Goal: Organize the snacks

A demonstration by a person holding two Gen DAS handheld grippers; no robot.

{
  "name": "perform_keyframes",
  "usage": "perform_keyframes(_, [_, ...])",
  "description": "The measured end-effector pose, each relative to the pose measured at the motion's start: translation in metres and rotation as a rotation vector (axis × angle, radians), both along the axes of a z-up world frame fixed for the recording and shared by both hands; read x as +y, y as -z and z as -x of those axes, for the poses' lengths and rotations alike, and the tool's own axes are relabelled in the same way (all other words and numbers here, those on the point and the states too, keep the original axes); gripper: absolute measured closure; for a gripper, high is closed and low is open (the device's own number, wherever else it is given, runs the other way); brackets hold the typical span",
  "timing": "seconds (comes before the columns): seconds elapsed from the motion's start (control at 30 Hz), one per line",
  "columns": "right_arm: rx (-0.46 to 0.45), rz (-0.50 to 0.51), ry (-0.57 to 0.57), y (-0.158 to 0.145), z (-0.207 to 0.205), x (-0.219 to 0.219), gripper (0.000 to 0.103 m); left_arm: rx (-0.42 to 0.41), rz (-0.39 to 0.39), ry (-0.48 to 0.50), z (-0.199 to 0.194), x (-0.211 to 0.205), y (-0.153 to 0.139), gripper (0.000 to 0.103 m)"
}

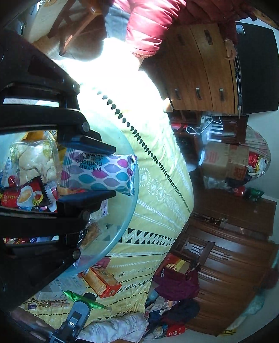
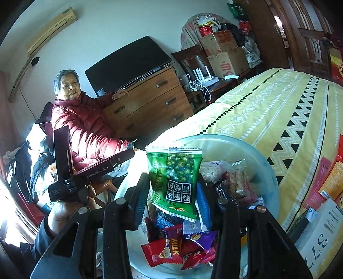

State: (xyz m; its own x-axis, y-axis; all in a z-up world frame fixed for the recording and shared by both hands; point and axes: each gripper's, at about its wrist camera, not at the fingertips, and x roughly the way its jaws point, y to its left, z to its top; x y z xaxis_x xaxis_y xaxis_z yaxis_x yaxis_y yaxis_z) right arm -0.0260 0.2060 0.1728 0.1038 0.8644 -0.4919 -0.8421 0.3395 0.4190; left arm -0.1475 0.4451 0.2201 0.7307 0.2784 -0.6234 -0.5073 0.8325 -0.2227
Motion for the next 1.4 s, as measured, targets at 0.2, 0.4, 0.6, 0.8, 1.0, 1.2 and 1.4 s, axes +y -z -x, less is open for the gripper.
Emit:
perform_keyframes(0.2, [0.020, 0.013, 0.001, 0.008, -0.006, 0.008, 0.056, 0.026, 0.005, 0.018, -0.005, 0.005, 0.007, 0.067])
perform_keyframes(0.4, [0.012, 0.037, -0.020, 0.010, 0.001, 0.020, 0.046, 0.048, -0.012, -0.005, -0.007, 0.013, 0.012, 0.065])
perform_keyframes(0.6, [-0.001, 0.044, -0.010, 0.012, 0.008, 0.016, 0.035, 0.072, -0.118, -0.071, -0.004, 0.007, 0.008, 0.037])
perform_keyframes(0.8, [-0.040, 0.044, 0.015, 0.010, 0.023, -0.008, 0.032, 0.061, -0.263, -0.139, 0.002, -0.012, -0.009, 0.014])
perform_keyframes(1.0, [-0.057, 0.038, 0.061, 0.005, 0.030, -0.044, 0.023, 0.048, -0.322, -0.134, -0.003, -0.033, -0.020, 0.011])
perform_keyframes(1.2, [-0.067, 0.012, 0.100, -0.006, 0.032, -0.080, 0.022, 0.040, -0.354, -0.108, -0.009, -0.060, -0.028, 0.011])
perform_keyframes(1.4, [-0.070, -0.011, 0.137, -0.009, 0.033, -0.120, 0.019, 0.020, -0.391, -0.081, -0.016, -0.095, -0.042, 0.010])
